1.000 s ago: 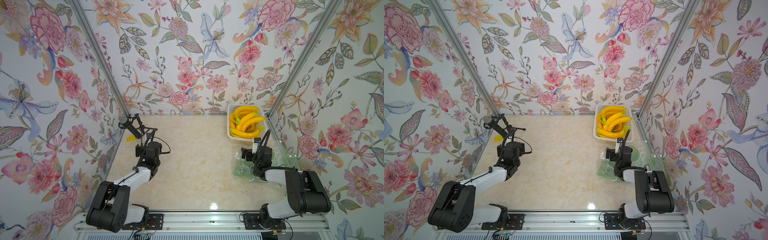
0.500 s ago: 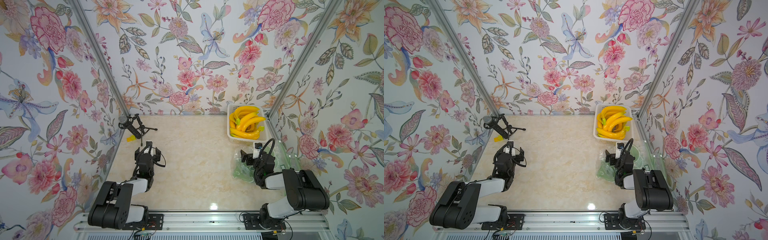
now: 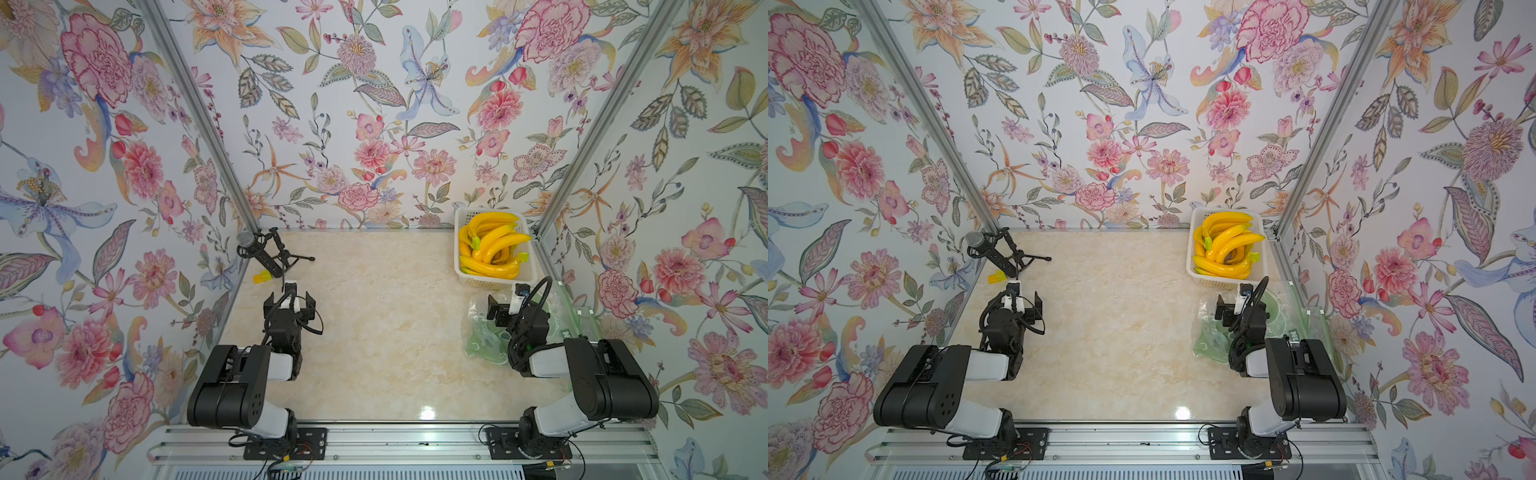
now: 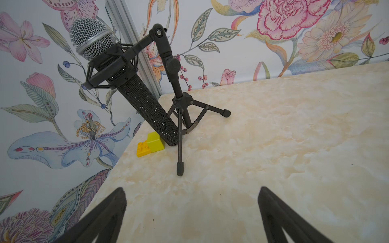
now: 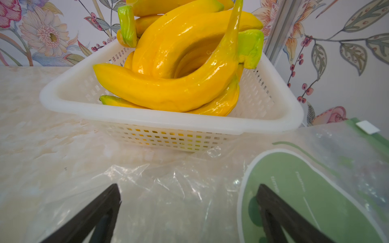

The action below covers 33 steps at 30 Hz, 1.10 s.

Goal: Open the zip-top bag and take out the banana
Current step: Reset both arms

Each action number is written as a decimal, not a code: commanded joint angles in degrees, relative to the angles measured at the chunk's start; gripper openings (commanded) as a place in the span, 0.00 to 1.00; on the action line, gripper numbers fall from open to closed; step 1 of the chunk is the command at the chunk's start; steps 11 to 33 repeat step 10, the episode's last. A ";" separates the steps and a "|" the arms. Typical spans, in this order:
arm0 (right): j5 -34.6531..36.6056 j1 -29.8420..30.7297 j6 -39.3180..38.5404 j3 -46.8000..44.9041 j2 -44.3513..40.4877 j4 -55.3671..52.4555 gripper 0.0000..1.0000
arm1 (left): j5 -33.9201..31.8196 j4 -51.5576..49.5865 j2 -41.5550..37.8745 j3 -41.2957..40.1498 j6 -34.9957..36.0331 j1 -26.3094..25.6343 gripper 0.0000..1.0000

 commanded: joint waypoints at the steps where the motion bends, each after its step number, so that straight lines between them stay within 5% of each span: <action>1: 1.86 0.73 -0.32 1.21 0.48 0.91 1.00 | 0.79 4.23 0.51 -0.54 -0.69 0.45 0.99; 33: 0.68 0.12 0.09 0.54 0.15 1.45 1.00 | 0.47 4.87 0.01 -1.04 -0.82 0.46 0.99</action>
